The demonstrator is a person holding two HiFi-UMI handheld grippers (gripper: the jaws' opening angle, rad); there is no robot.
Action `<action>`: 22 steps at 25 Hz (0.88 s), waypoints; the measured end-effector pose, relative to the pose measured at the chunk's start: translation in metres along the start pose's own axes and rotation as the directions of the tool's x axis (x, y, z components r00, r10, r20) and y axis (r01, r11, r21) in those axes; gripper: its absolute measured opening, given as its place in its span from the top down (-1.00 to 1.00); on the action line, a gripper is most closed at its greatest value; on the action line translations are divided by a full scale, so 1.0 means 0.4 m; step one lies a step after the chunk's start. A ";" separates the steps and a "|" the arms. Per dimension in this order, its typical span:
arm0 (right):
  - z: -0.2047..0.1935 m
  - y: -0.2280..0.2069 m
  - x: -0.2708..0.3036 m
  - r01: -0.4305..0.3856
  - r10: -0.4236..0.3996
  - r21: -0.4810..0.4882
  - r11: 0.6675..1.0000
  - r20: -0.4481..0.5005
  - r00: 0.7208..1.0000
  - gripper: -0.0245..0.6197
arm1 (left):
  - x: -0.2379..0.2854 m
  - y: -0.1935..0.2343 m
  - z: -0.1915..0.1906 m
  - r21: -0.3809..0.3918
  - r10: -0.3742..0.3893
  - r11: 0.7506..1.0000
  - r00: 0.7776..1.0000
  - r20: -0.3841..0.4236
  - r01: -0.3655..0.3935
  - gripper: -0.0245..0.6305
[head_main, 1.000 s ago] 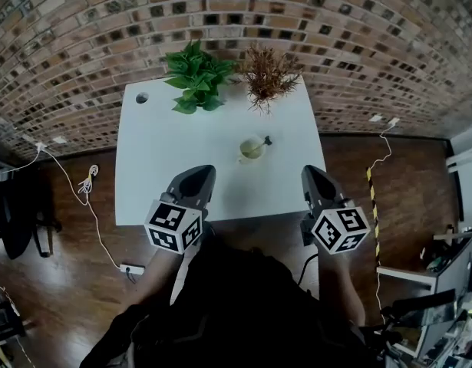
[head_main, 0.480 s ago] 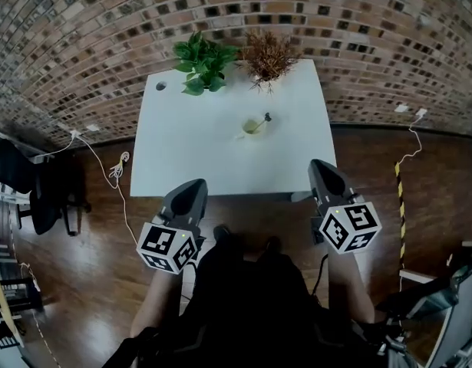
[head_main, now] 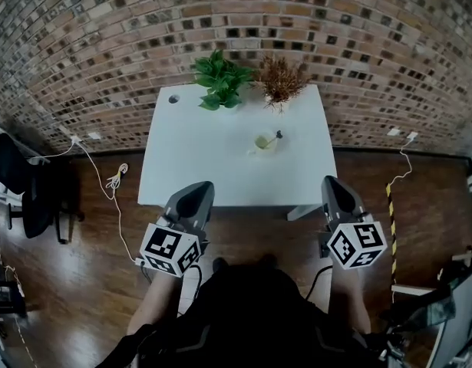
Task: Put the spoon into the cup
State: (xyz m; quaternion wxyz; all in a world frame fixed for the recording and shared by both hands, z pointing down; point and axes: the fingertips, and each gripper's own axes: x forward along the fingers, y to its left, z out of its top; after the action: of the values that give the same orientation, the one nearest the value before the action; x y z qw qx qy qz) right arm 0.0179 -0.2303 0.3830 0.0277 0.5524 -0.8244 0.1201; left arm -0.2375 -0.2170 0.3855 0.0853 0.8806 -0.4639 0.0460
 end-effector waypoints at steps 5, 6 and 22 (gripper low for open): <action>0.030 0.018 -0.028 0.037 -0.037 -0.007 0.999 0.003 0.999 0.90 | -0.001 0.004 -0.002 -0.008 -0.047 0.999 0.999 0.002 0.047 0.92; 0.031 0.019 -0.028 0.042 -0.042 -0.011 0.999 0.004 0.999 0.90 | -0.001 0.007 0.001 -0.006 -0.051 0.999 0.999 0.004 0.051 0.92; 0.035 0.023 -0.035 0.037 -0.037 0.021 0.999 0.026 0.999 0.90 | 0.005 -0.005 -0.021 -0.025 -0.059 0.998 0.998 -0.020 0.059 0.92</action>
State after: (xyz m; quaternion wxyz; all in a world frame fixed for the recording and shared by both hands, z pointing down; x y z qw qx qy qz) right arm 0.0162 -0.2178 0.3656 0.0133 0.5694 -0.8130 0.1209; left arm -0.2348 -0.2159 0.3939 0.1021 0.8923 -0.4373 0.0468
